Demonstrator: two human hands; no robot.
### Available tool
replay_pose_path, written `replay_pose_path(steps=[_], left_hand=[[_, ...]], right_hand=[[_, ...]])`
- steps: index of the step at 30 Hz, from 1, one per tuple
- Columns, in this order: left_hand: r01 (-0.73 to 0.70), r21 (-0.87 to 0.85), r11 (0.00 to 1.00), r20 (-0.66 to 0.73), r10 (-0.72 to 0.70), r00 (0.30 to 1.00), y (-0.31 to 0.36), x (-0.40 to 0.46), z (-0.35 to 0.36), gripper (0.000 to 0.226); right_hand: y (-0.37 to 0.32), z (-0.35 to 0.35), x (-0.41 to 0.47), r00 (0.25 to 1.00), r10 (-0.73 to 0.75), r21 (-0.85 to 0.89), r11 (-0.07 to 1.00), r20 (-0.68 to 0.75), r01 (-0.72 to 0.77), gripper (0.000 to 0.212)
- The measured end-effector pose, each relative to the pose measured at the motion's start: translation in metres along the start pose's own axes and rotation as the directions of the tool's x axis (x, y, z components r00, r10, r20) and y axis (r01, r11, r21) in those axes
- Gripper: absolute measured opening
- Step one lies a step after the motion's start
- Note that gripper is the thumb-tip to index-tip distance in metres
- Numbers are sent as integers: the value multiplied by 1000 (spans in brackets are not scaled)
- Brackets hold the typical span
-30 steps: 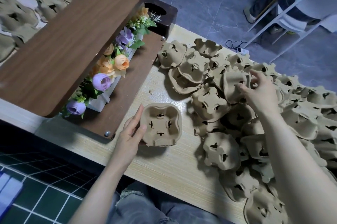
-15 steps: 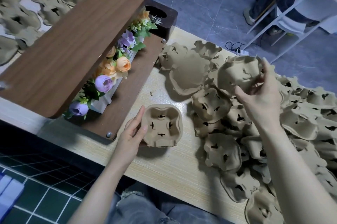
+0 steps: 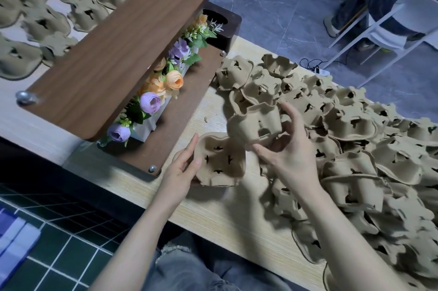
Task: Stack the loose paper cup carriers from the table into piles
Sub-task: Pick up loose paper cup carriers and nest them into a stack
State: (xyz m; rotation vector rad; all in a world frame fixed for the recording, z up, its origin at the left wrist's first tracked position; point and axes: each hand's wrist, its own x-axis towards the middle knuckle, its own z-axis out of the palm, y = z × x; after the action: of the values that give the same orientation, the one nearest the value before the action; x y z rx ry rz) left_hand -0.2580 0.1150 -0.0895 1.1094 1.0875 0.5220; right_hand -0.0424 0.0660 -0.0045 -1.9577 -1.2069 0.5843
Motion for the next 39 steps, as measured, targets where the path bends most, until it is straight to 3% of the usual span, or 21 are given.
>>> replay_pose_path(steps=[3, 6, 9, 12, 16, 19, 22, 25, 33, 39], left_hand=[[1, 9, 1000, -10, -1, 1000, 1, -1, 0, 44], [17, -85, 996, -11, -18, 1000, 4, -3, 1, 33], [105, -249, 963, -29, -116, 993, 12, -7, 4, 45], [134, -295, 946, -35, -151, 988, 18, -9, 4, 51], [114, -309, 944, -28, -128, 991, 20, -8, 4, 36], [111, -356, 928, -43, -135, 990, 20, -9, 6, 33], [100, -366, 925, -67, -134, 989, 17, -9, 5, 33], [96, -360, 928, -69, -129, 989, 14, -8, 4, 33], [90, -369, 925, -117, -142, 983, 11, -7, 5, 27], [84, -354, 932, -134, -139, 981, 13, -7, 7, 32]], right_hand=[[-1, 13, -11, 997, -74, 29, 997, -15, 75, 95], [6, 23, -18, 986, -169, 2, 986, -3, 169, 105], [12, 30, -24, 965, -237, -60, 968, 109, 244, 108], [16, 31, -30, 947, -236, -32, 968, 217, 248, 106], [19, 29, -31, 924, -300, -68, 944, 237, 323, 95], [19, 24, -33, 913, -356, -62, 925, 201, 374, 71], [22, 23, -38, 919, -370, 4, 928, 135, 373, 46], [27, 28, -44, 940, -330, 20, 944, 88, 330, 35], [27, 36, -48, 972, -235, 51, 970, -22, 236, 26], [34, 35, -43, 986, -165, 4, 986, 35, 165, 28]])
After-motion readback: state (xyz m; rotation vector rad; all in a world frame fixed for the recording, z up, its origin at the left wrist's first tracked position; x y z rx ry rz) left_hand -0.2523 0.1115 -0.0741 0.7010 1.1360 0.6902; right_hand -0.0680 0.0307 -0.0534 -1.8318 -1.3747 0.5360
